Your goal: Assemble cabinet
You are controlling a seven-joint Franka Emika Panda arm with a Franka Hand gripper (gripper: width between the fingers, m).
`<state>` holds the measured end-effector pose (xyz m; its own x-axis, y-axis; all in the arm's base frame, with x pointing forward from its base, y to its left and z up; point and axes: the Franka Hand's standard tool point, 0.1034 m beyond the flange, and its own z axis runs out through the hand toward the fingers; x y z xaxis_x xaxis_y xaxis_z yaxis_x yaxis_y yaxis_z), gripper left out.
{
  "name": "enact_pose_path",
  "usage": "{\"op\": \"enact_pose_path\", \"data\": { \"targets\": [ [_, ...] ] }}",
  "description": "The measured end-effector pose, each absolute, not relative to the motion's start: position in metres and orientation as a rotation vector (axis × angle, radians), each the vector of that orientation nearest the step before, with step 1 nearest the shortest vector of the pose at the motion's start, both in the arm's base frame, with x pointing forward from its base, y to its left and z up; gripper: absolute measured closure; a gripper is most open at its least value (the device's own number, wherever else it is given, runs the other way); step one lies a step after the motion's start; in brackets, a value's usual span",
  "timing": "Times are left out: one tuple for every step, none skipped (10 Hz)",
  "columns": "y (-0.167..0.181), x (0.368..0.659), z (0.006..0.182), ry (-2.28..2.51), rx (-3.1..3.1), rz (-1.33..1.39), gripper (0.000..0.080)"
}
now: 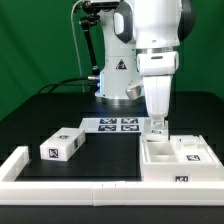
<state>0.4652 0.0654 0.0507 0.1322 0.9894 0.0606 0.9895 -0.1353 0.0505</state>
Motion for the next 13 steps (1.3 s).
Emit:
{"op": "enact_pose_path", "data": {
  "targets": [
    [0.065, 0.465, 0.051, -2.067, -2.36, -0.117, 0.0729],
    [0.064, 0.466, 0.052, -2.085, -2.346, -0.113, 0.0729],
    [0.063, 0.466, 0.054, -2.089, -2.347, -0.11, 0.0729],
    [0.063, 0.467, 0.057, -2.09, -2.353, -0.115, 0.0729],
    [0.062, 0.468, 0.061, -2.094, -2.357, -0.118, 0.0729],
    [0.061, 0.469, 0.063, -2.094, -2.359, -0.111, 0.0729],
    [0.061, 0.468, 0.062, -2.092, -2.359, -0.11, 0.0729],
    [0.061, 0.468, 0.062, -2.092, -2.359, -0.109, 0.0729],
    [0.061, 0.468, 0.062, -2.092, -2.359, -0.109, 0.0729],
    [0.062, 0.468, 0.062, -2.093, -2.357, -0.109, 0.0729],
    [0.064, 0.469, 0.061, -2.099, -2.351, -0.111, 0.0729],
    [0.064, 0.471, 0.061, -2.1, -2.35, -0.115, 0.0729],
    [0.063, 0.473, 0.061, -2.1, -2.351, -0.118, 0.0729]
  ]
}}
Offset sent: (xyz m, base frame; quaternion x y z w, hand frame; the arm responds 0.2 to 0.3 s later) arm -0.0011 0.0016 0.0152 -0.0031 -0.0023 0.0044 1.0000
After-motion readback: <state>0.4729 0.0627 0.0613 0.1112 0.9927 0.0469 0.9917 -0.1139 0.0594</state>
